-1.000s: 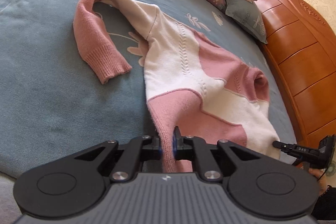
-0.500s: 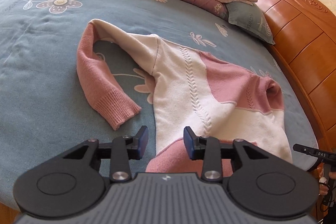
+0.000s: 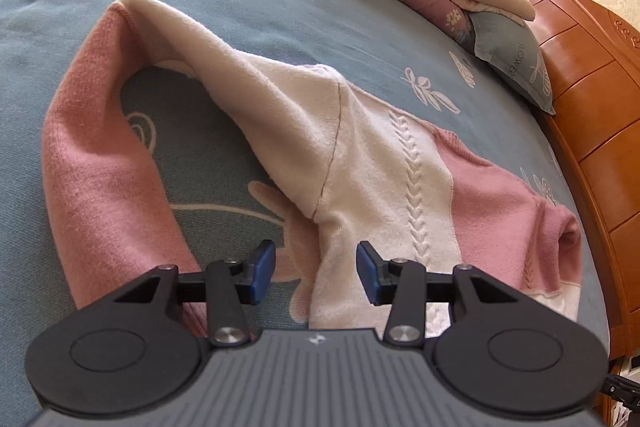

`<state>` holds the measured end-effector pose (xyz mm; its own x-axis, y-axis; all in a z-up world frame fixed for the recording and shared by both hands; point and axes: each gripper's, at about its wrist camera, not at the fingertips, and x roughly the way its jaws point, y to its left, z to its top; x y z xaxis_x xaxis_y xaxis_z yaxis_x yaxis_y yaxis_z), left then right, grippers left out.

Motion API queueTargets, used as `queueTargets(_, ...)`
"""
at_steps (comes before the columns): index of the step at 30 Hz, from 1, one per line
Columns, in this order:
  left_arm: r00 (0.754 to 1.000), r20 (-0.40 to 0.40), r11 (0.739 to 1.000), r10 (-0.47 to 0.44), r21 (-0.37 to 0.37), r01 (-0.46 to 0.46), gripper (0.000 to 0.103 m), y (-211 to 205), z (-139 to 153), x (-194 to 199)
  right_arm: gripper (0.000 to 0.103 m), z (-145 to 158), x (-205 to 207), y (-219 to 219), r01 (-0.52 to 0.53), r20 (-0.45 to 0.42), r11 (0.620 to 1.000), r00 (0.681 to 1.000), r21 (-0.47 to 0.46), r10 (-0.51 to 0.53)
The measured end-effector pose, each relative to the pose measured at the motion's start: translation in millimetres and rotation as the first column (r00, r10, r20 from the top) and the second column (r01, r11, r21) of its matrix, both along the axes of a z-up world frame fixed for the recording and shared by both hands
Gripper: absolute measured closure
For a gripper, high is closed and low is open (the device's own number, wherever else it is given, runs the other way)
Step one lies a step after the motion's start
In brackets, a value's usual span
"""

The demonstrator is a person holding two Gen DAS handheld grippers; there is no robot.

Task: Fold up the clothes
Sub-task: 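Pull the hem with the left gripper to spread the sweater body flat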

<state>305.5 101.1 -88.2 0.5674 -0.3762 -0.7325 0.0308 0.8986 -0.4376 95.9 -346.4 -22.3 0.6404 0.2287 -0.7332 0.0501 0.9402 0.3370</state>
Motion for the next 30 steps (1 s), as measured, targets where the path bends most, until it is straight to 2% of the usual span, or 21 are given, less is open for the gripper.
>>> queueTargets(2,1.000,0.005,1.000,0.001,-0.011,-0.001,0.046,-1.4,-2.9,9.7,0.049,-2.6,4.7,-0.8,0.008,-0.005,1.000,1.000,0.007,-0.008)
queueTargets(4,1.000,0.009,1.000,0.003,-0.023,-0.003,0.051,-2.9,-5.9,19.4,0.049,-6.2,9.3,0.3,0.009,-0.012,1.000,1.000,0.010,-0.009)
queueTargets(6,1.000,0.014,0.999,0.005,-0.034,-0.004,0.092,-4.3,-8.8,29.1,0.049,-9.9,13.9,2.0,0.009,-0.019,1.000,1.000,0.010,-0.009)
queueTargets(7,1.000,0.016,0.999,0.005,-0.040,-0.005,0.093,-5.0,-10.3,34.0,0.049,-11.5,15.7,2.6,0.010,-0.023,1.000,1.000,0.010,-0.009)
queueTargets(12,0.991,0.118,0.998,0.069,0.004,-0.070,0.093,4.2,13.1,48.5,0.048,-15.0,19.5,1.6,0.016,-0.031,1.000,0.999,0.017,-0.016)
queueTargets(16,0.994,0.084,0.998,0.065,0.014,-0.067,0.092,6.6,12.9,64.1,0.048,-15.7,20.1,-0.6,0.023,-0.031,0.999,0.999,0.025,-0.023)
queueTargets(19,0.998,0.056,0.998,0.041,0.053,-0.044,0.086,2.2,7.9,57.2,0.047,-14.6,17.5,-0.9,0.024,-0.026,0.999,0.999,0.032,-0.023)
queueTargets(22,0.998,0.057,0.999,0.033,0.037,-0.035,0.085,5.3,13.3,37.5,0.043,-11.1,11.6,-3.0,0.028,-0.012,0.999,1.000,0.041,-0.027)
queueTargets(25,0.998,0.060,0.998,0.022,0.051,-0.025,0.082,8.5,25.2,8.9,0.043,-7.7,5.7,-5.1,0.031,0.001,0.998,1.000,0.049,-0.031)
queueTargets(27,0.999,0.049,0.998,0.011,0.067,-0.014,0.071,10.1,31.3,-13.6,0.042,-5.6,1.5,-6.4,0.034,0.010,0.998,0.999,0.056,-0.034)
queueTargets(30,1.000,0.015,0.998,-0.006,0.063,0.005,0.064,12.0,33.5,-49.8,0.041,-6.0,-7.1,-7.3,0.036,0.020,0.996,0.999,0.079,-0.037)
